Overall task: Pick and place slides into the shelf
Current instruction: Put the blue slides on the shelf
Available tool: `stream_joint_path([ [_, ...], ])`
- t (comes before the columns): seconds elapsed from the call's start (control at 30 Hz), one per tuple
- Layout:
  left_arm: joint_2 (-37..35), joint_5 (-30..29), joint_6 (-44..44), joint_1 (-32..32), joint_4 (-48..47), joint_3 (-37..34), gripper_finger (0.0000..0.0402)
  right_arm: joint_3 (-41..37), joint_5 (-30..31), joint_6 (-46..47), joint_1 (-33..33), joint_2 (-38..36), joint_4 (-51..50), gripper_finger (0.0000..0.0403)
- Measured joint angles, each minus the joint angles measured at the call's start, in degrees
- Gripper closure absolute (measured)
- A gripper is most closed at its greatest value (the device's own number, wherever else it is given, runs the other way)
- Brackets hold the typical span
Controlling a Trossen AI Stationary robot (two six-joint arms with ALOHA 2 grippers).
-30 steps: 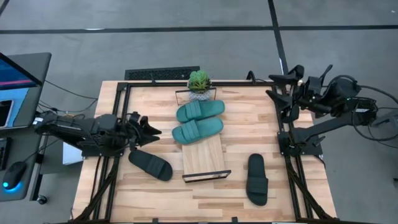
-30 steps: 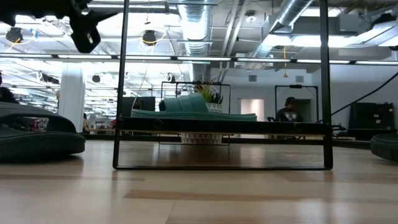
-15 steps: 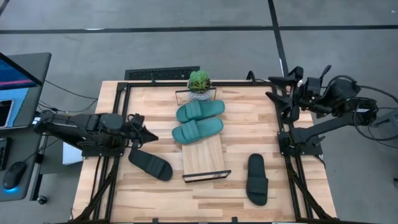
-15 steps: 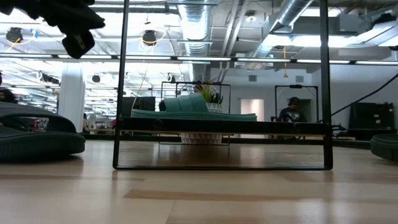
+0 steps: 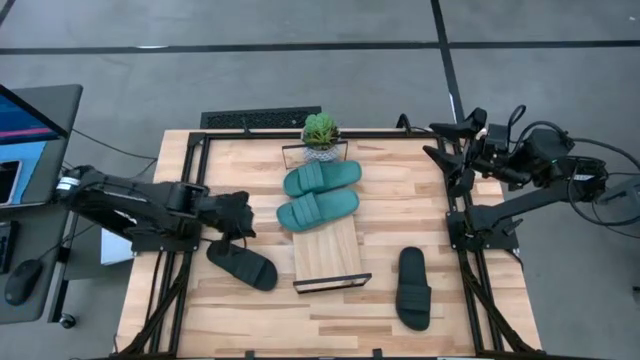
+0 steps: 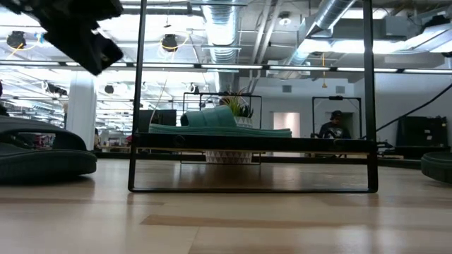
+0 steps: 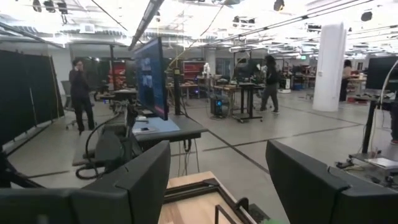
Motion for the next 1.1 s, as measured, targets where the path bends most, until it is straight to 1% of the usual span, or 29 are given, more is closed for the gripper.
stream_joint_path([
  [0.13,6.23,0.08,7.17,0.69,0.11,2.16,0.0402,0.0,-0.01,-0.02,0.01,0.0,0.07,0.0147],
  [0.33,13.37,0.89,12.46,3.39,0.07,2.94,0.0401,0.0,1.46,-0.02,0.02,0.0,0.09,0.0147],
  [0.5,17.22,1.48,14.49,4.86,4.24,2.94,0.0401,0.0,1.47,-0.02,0.02,0.0,0.11,0.0147],
  [0.6,19.67,3.48,15.29,4.95,6.86,3.43,0.0401,0.0,1.47,-0.02,0.02,0.0,0.11,0.0147],
  [0.8,23.33,3.65,20.81,5.49,6.75,6.47,0.0401,0.0,1.47,-0.04,0.01,-0.02,0.11,0.0147],
  [0.97,26.52,5.98,26.68,7.12,6.37,7.98,0.0401,0.0,1.47,-0.07,0.02,-0.02,0.11,0.0147],
  [1.1,29.74,6.01,30.89,7.5,3.12,10.24,0.0401,0.0,1.47,-0.07,0.02,-0.1,0.09,0.0147],
])
